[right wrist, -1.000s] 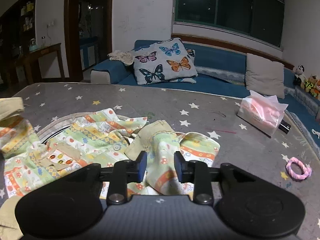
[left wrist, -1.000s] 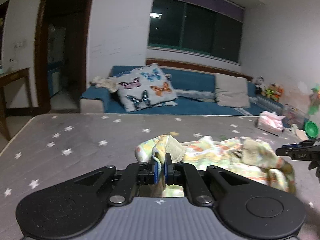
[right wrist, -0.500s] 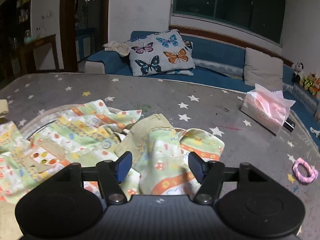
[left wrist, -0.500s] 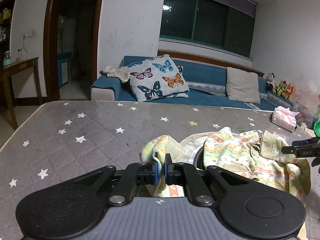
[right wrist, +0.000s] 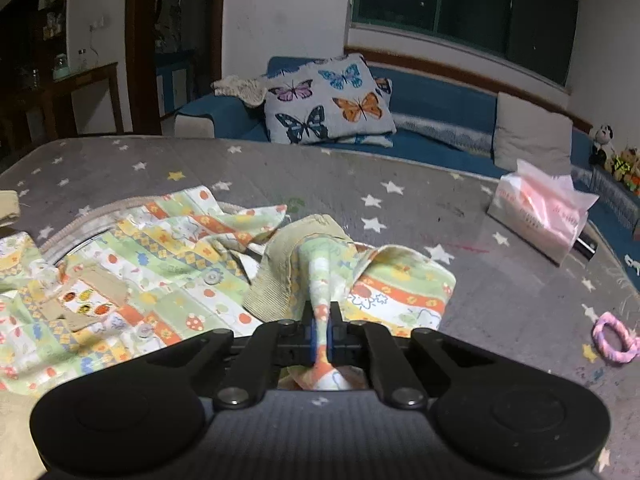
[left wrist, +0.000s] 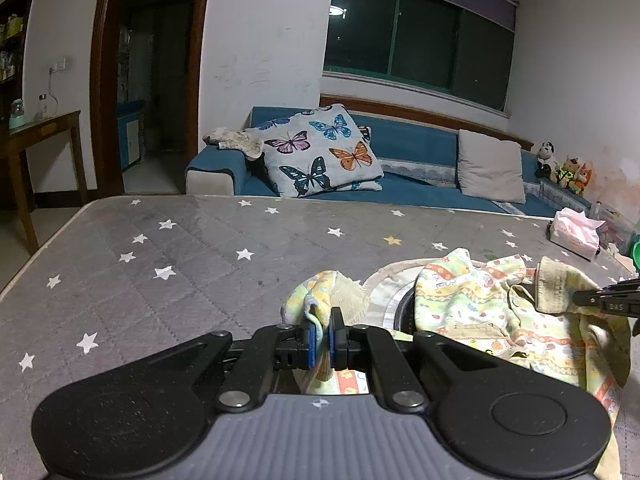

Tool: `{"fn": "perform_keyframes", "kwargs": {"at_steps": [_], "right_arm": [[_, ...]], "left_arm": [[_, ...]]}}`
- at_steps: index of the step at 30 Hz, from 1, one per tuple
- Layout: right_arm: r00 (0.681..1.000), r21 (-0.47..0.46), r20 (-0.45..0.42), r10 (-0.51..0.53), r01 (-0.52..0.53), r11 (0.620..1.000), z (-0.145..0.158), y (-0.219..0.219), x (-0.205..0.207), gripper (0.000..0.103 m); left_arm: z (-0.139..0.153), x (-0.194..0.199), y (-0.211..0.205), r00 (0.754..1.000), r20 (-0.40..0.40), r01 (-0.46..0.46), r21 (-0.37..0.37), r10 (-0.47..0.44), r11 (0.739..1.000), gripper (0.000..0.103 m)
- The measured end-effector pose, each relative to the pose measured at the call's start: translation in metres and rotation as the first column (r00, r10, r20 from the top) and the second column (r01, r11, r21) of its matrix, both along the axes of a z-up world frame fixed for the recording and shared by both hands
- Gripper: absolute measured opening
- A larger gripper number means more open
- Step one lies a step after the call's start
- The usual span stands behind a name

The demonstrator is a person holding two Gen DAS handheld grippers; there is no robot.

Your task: Fold clothes

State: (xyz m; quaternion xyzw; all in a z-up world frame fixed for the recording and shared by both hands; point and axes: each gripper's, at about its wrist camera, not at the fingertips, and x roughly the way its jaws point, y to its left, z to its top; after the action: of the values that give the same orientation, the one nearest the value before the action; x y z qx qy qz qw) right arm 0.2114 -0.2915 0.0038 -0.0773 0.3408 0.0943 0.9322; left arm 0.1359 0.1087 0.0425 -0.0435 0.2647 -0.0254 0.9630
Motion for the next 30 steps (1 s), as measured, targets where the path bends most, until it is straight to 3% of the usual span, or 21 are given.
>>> {"fn": "perform_keyframes", "kwargs": {"at_steps": [10,14,21,26,30], "right_arm": [[0.996,0.039,0.088,-0.018,0.014,0.999,0.039,-0.012,-0.05,0.004],[0.991,0.059,0.096,-0.098,0.092,0.994,0.046,-0.038,-0.075,0.004],[0.963,0.076,0.061,-0.262,0.257,0.963,0.041,-0.096,-0.106,0.004],[0.94,0.097,0.003,-0.342,0.341,0.935,0.026,-0.128,-0.122,0.004],[0.924,0.079,-0.046,-0.381,0.383,0.92,0.006,-0.138,-0.122,0.007]], "left_arm": [[0.011,-0.015,0.021,0.995,0.03,-0.091,-0.011,0.092,0.996,0.007],[0.009,-0.028,0.035,0.99,0.026,-0.138,-0.028,0.139,0.99,0.006],[0.007,-0.062,0.061,0.976,0.001,-0.218,-0.08,0.219,0.973,0.006],[-0.001,-0.094,0.075,0.967,-0.077,-0.25,-0.125,0.242,0.96,0.006],[-0.014,-0.109,0.075,0.962,-0.14,-0.247,-0.097,0.233,0.964,0.007]]}}
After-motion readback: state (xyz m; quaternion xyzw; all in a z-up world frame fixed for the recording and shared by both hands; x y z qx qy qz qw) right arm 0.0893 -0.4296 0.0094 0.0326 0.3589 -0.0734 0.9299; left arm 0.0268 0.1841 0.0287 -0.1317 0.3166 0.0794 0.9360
